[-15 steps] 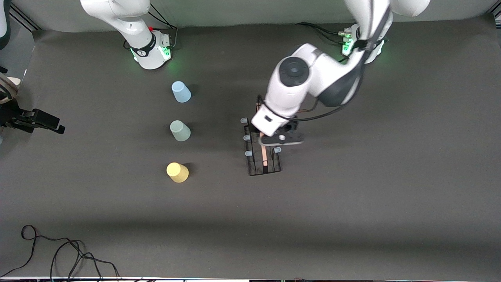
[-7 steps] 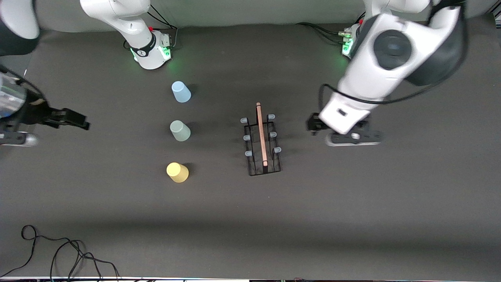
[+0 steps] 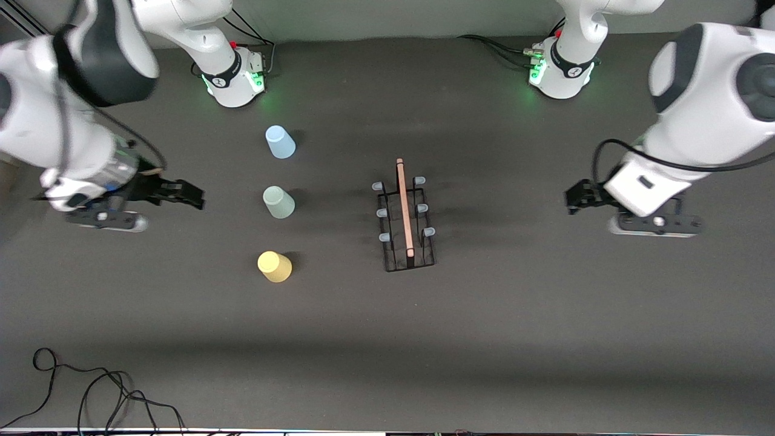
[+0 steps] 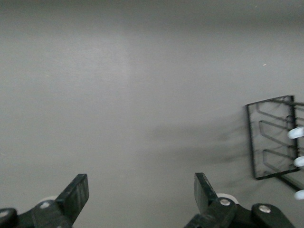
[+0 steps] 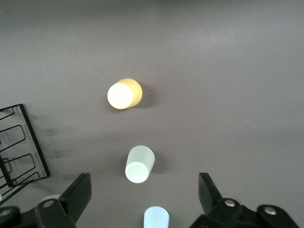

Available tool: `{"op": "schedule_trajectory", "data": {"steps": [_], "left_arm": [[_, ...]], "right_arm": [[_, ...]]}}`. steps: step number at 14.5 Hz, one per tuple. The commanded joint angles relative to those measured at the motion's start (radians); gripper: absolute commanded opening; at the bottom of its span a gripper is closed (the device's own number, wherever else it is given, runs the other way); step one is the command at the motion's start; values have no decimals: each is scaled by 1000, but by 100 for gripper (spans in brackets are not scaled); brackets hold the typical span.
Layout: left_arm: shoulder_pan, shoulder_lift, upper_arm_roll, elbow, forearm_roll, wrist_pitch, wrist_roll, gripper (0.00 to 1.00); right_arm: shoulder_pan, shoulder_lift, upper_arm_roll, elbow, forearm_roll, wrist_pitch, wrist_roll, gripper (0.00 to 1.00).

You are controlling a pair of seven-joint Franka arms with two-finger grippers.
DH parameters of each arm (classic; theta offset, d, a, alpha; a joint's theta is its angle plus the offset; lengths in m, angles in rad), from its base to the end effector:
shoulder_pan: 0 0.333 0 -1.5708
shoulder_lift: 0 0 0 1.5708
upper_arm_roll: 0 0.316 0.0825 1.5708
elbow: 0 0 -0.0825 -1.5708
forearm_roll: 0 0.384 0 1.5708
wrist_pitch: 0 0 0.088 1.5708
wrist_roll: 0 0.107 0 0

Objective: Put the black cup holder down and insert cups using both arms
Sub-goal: 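Withdraw the left gripper while the right gripper reaches toward the cups, then lower the right gripper onto the pale green cup and close it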

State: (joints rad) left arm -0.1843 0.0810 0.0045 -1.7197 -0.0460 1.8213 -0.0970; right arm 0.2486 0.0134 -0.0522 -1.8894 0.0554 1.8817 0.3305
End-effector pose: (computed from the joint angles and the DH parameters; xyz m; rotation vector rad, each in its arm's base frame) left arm 0.5805 -0.1094 0.5290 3.0928 -0.1112 0.0221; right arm 0.5508 0.1139 0.4920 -3.0877 0.2345 0.0524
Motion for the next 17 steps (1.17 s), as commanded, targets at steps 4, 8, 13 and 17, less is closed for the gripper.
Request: {"op": "schedule_trajectory", "data": {"steps": [4,8,13,17], "left_arm": [[104,-98,-9,-90,15,19,125,98],[163,-102,-11,-115,29,36,170,98],[163,-109,-11,-52,47,-89,189,98],[163,-136,-11,-1,49,-203,187,98]], "right_arm": [[75,-115,-5,-391,-6,350,97,100],[104,-73,-5,-555,-6,592,111,100],[164,46,-3,-623,-6,786,195,100],[235,137,-6,-622,-6,889,262,100]]}}
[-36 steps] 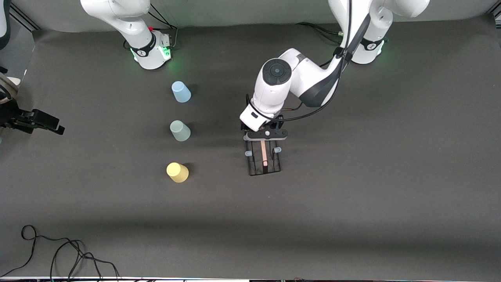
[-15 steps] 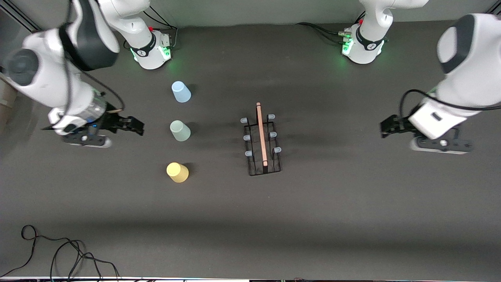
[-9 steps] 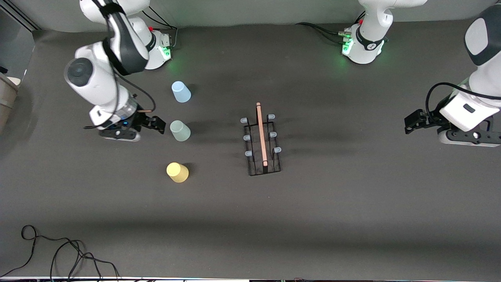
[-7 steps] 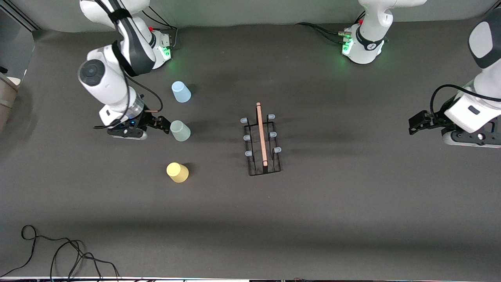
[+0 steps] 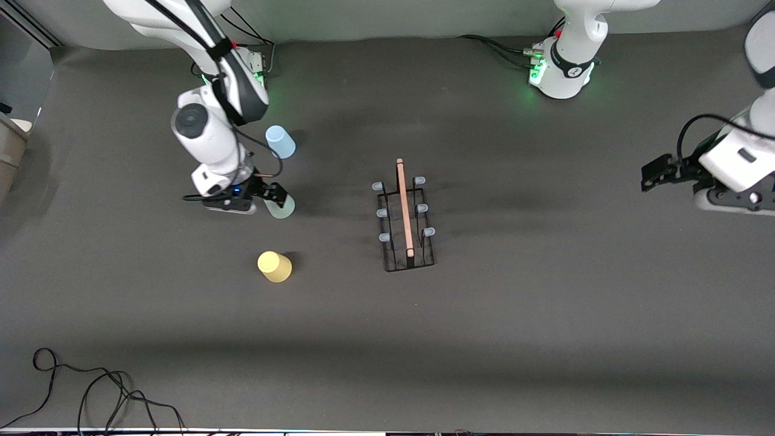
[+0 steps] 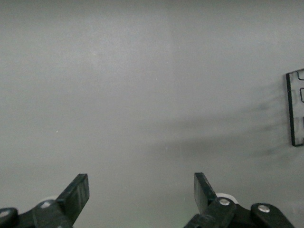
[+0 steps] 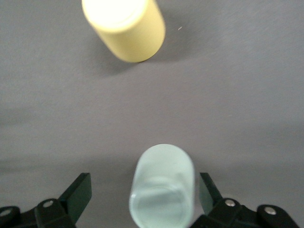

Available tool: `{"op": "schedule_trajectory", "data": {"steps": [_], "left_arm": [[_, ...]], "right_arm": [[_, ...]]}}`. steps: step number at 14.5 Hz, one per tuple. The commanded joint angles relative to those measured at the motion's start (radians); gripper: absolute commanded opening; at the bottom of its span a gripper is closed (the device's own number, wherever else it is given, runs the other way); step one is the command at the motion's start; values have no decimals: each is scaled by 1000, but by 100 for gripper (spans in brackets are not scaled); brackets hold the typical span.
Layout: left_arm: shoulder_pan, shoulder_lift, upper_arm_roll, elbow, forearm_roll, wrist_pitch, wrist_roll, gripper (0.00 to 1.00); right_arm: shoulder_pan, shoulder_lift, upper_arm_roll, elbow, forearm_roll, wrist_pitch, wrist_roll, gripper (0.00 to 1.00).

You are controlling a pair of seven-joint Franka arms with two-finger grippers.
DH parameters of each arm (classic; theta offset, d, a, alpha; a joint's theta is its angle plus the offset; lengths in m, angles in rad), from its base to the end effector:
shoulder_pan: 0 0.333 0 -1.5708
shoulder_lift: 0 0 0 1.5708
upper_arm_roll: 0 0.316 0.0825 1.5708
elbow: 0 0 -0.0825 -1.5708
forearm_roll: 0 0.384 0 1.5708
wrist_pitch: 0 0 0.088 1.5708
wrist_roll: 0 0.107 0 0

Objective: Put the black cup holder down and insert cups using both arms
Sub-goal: 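Lower the right gripper onto the pale green cup and close it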

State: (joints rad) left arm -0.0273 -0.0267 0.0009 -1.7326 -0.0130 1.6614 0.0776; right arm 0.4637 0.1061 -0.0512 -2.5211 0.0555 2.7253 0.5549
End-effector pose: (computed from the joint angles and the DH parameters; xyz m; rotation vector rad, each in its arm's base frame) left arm 0.5486 -0.0158 0.5703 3.1227 -0.1602 -0.0690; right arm 0.4355 0.1879 0.2470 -3.0622 0.2941 -0.1200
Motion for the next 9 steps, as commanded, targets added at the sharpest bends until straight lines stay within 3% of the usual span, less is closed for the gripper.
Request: {"op": "schedule_trajectory", "data": {"steps": [1,9], "left_arm": [[6,-32,-7,5,16,-51,13,98],[20,-38,-6,5,24,-63,-6,100]], "right_arm": [[19,55,-7,8,-6,47,37,100],[19,84,-7,-4,-6,48,33,100]]}}
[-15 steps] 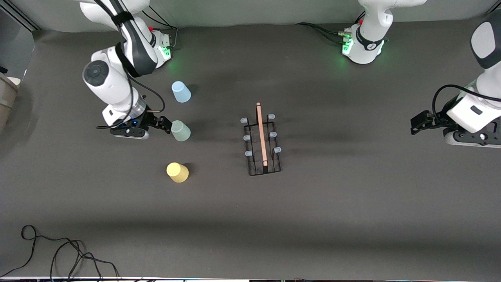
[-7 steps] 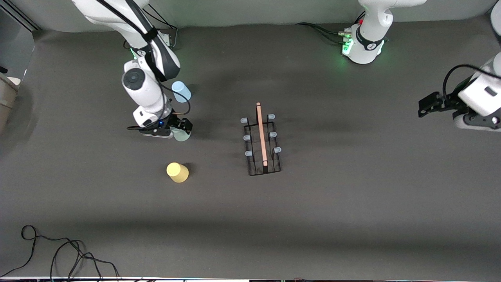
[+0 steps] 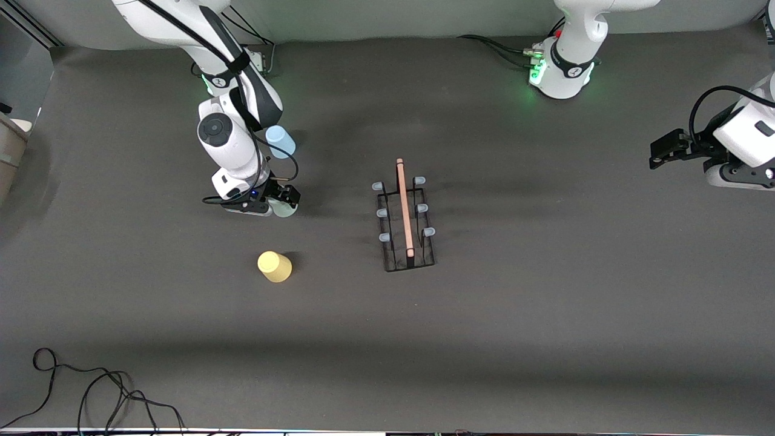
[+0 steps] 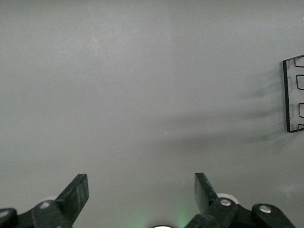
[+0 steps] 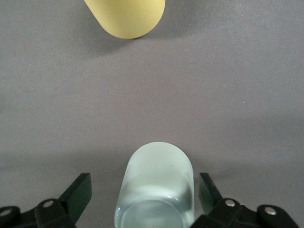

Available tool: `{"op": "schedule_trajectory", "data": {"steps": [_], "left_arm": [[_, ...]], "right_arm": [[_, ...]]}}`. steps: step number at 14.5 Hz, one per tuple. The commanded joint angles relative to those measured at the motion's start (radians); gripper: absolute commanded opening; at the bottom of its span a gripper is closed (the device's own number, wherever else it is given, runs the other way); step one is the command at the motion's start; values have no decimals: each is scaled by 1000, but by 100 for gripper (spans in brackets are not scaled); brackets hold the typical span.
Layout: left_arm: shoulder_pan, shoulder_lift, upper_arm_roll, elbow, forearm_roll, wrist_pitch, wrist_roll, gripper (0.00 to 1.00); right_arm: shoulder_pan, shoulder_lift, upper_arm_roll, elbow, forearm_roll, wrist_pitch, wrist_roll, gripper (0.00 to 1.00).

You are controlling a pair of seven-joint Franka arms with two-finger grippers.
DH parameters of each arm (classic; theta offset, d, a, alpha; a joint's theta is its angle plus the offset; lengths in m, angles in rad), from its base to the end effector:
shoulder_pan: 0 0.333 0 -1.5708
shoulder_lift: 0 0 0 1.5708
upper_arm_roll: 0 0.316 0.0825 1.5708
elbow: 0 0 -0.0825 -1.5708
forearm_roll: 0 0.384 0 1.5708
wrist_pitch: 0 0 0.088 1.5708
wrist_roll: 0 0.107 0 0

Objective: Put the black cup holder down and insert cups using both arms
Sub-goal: 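Lower the right gripper onto the pale green cup and close it, then carry the green cup with the right gripper over the rack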

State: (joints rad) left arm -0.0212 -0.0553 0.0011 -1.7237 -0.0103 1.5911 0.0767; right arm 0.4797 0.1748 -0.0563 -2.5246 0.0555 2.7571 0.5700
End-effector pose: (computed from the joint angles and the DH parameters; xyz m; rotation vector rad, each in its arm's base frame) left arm 0.5345 -0.0118 0.5843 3.1231 -0.1503 -0.1204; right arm 0.4289 0.1900 0.2165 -3.0871 0.3040 -0.0701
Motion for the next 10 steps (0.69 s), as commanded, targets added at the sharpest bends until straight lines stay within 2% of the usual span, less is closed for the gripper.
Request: {"op": "schedule_trajectory", "data": {"steps": [1,2,3,4,5,6,10], "left_arm": [[17,0,-6,2,24,32,-8,100],[38,11,-7,13,26,68,-5,100],[47,24,-9,42,29,70,14,100],[49,31,-9,58,29,69,17,100],[52,31,-7,58,27,69,17,100],[52,31,-9,58,29,70,17,100],[55,31,-9,64,43,79,15,100]], "right_arm": [[4,29,-2,0,-6,16,16,100],[4,40,-2,0,-6,18,10,97],[4,52,-2,0,-6,30,7,75],[4,57,-2,0,-8,36,7,38],[4,57,-1,0,-8,36,8,8],[4,48,0,0,-6,32,8,0],[4,-29,3,23,-6,-35,25,0]]}}
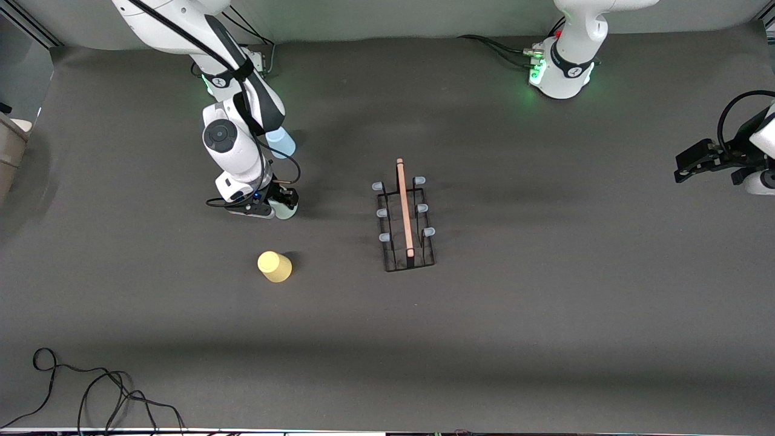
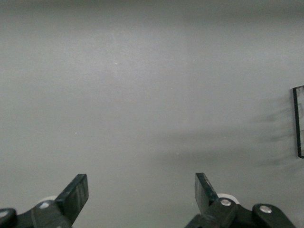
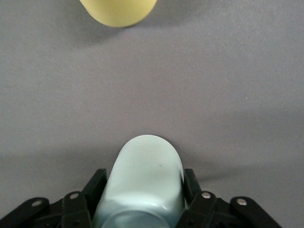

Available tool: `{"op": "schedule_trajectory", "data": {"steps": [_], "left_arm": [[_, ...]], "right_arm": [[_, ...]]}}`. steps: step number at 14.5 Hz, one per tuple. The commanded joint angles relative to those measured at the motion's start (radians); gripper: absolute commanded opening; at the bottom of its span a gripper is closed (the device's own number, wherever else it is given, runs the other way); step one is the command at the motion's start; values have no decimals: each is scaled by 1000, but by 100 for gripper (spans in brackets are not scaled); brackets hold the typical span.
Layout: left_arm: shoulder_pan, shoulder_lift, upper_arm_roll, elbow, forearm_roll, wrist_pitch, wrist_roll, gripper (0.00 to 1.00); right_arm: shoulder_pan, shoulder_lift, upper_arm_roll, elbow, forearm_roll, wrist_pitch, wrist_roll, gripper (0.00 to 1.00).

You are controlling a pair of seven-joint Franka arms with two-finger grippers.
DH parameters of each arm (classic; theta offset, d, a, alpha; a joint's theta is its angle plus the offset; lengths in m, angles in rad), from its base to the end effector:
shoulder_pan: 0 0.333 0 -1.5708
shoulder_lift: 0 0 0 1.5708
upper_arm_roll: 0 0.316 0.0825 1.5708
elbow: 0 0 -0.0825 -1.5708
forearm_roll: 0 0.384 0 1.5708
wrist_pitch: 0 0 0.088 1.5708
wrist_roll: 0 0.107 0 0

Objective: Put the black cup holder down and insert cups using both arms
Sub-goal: 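Carry the green cup with the right gripper over the rack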

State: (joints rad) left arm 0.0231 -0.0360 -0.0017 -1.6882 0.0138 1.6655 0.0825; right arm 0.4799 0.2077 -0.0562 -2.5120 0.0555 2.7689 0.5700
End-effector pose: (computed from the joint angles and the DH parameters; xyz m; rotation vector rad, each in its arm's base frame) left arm 0.5498 0.0131 0.5970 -3.1255 0.0974 -0.0196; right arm 0.4312 0.1909 0.2063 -3.0936 0.3041 -0.0607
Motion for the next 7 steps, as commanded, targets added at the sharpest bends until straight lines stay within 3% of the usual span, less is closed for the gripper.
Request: {"op": "schedule_trajectory", "data": {"steps": [1,7], "left_arm": [[11,11,-4,33,20,5,10,100],[8,10,-9,70,20,-44,10,100]], "right_arm": [[5,-86,3,30,-6,-99,37,0],[55,-139,4,298,27,-451,198,0]]}}
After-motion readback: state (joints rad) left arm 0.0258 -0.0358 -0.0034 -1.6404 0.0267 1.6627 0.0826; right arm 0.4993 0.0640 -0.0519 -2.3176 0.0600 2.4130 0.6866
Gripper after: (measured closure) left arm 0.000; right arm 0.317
